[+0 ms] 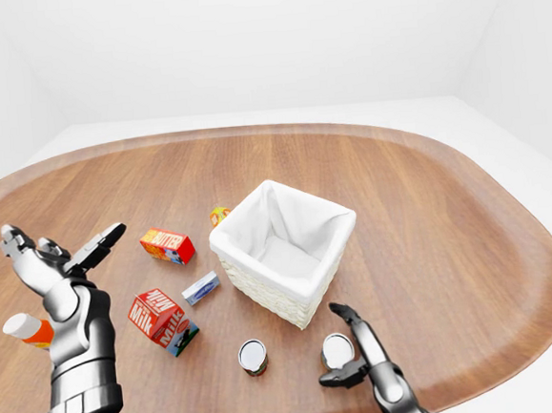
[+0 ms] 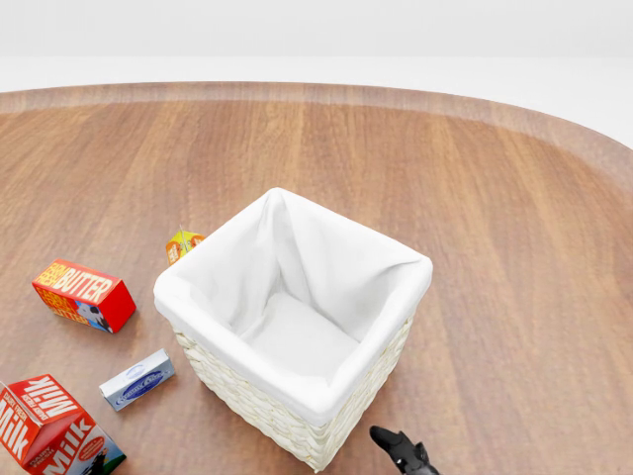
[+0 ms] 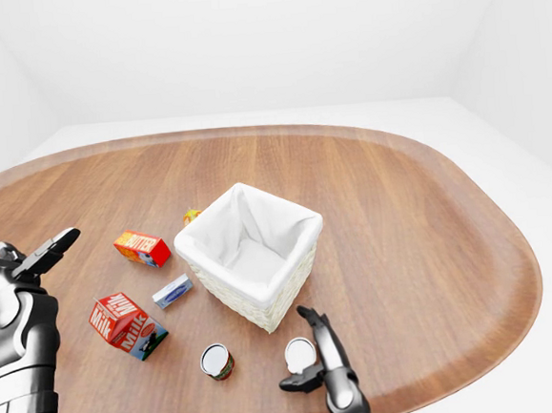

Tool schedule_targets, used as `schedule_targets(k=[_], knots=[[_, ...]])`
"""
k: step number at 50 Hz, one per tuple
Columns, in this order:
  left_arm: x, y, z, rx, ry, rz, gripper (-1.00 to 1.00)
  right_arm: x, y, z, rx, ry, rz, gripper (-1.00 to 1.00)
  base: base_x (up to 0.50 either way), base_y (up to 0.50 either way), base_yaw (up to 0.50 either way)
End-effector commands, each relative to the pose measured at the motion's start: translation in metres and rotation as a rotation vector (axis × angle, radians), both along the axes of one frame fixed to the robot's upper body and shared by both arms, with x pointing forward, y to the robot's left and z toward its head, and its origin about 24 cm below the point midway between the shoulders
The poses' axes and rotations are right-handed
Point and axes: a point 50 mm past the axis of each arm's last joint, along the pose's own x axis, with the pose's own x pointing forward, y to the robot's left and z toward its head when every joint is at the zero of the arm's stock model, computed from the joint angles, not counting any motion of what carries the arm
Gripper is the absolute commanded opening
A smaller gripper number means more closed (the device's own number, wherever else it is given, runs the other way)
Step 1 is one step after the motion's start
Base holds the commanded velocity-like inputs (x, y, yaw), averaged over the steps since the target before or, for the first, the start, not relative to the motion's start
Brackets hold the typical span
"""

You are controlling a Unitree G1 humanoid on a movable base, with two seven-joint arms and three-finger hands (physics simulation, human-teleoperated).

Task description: Pick up the alphabet soup, and put it in the basket.

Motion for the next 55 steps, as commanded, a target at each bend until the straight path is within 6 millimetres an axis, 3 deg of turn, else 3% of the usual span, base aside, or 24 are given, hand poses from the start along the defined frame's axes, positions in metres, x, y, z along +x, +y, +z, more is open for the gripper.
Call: schedule_targets(k=[1, 18, 30, 42, 55], knots=[[0.000, 0.000, 0.000, 0.001, -0.002, -0.002, 1.00, -0.010, -0.002, -0.030, -0.029, 0.161, -0.002, -1.00, 0.01, 0.00, 0.00], [0.001, -0.001, -0.003, -0.004, 0.012, -0.004, 1.00, -0.019, 0.000, -0.015, -0.009, 0.086, 0.007, -1.00, 0.00, 0.00, 0.00], [0.001, 0.000, -0.003, -0.004, 0.012, -0.004, 1.00, -0.026, 0.001, 0.028, 0.034, -0.096, 0.021, -1.00, 0.00, 0.00, 0.00], [0.000, 0.000, -0.002, -0.001, 0.010, -0.004, 1.00, -0.030, -0.001, 0.050, 0.039, -0.185, 0.029, -1.00, 0.00, 0.00, 0.00], [-0.001, -0.001, 0.001, 0.009, -0.004, -0.001, 1.00, -0.030, -0.002, 0.093, 0.045, -0.350, 0.048, -1.00, 0.00, 0.00, 0.00]])
